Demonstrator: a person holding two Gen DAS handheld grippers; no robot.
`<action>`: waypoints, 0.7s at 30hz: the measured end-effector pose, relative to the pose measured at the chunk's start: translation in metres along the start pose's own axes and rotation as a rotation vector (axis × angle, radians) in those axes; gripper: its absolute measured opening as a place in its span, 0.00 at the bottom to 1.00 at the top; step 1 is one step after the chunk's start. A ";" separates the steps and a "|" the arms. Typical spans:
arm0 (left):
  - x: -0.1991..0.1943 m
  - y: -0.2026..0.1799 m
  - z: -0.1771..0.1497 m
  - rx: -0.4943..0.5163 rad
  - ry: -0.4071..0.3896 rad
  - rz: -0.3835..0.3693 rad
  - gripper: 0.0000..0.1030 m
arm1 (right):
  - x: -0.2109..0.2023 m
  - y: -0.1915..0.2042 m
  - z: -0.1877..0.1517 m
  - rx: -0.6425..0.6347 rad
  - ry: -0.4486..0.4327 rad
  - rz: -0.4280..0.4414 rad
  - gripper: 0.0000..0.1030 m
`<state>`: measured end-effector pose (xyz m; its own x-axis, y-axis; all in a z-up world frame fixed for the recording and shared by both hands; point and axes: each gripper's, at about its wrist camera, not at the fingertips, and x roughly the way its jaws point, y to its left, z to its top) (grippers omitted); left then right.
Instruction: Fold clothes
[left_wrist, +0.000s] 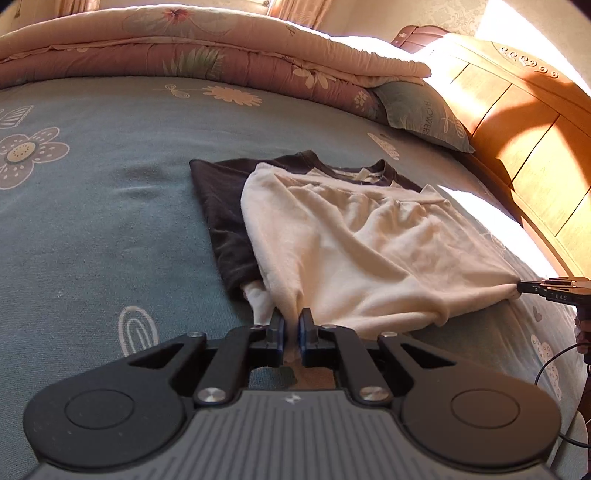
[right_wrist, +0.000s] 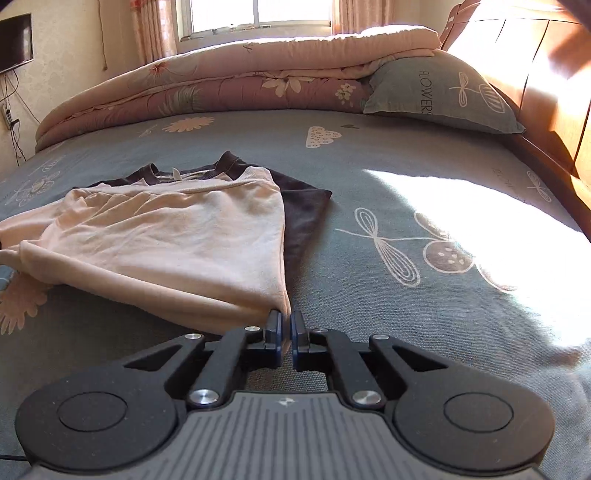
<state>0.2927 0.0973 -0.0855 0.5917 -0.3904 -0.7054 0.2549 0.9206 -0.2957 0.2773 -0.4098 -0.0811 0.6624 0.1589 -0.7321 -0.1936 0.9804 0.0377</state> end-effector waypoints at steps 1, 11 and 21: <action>0.006 0.002 -0.006 -0.003 0.030 0.007 0.07 | 0.004 0.000 -0.005 -0.002 0.019 -0.001 0.06; -0.015 0.010 0.006 -0.027 -0.016 -0.005 0.44 | -0.018 -0.006 0.006 0.009 -0.026 0.034 0.46; 0.005 -0.010 -0.021 0.117 -0.080 -0.091 0.37 | 0.010 0.019 -0.009 -0.020 -0.014 0.133 0.13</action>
<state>0.2773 0.0862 -0.0992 0.6199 -0.4752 -0.6244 0.3945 0.8766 -0.2755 0.2737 -0.3902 -0.0938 0.6396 0.2892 -0.7123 -0.2946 0.9480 0.1204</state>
